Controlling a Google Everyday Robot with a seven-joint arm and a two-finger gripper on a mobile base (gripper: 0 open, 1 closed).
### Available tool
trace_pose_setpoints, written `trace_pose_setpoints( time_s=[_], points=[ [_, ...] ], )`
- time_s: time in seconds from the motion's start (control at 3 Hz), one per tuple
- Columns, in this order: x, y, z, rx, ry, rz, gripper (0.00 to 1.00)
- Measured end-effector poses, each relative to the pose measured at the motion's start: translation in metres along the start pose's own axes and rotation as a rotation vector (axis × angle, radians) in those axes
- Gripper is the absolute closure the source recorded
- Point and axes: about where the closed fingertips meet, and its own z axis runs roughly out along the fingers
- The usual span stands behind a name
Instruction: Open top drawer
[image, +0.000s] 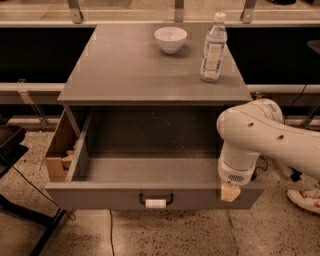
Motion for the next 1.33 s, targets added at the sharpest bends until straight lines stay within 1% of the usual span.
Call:
trace_pose_setpoints(
  time_s=[0.33, 1.0, 1.33],
  points=[
    [0.000, 0.000, 0.000, 0.000, 0.000, 0.000, 1.00],
    [0.013, 0.023, -0.003, 0.038, 0.007, -0.007, 1.00],
    [0.020, 0.035, -0.005, 0.046, 0.009, -0.009, 1.00]
  ],
)
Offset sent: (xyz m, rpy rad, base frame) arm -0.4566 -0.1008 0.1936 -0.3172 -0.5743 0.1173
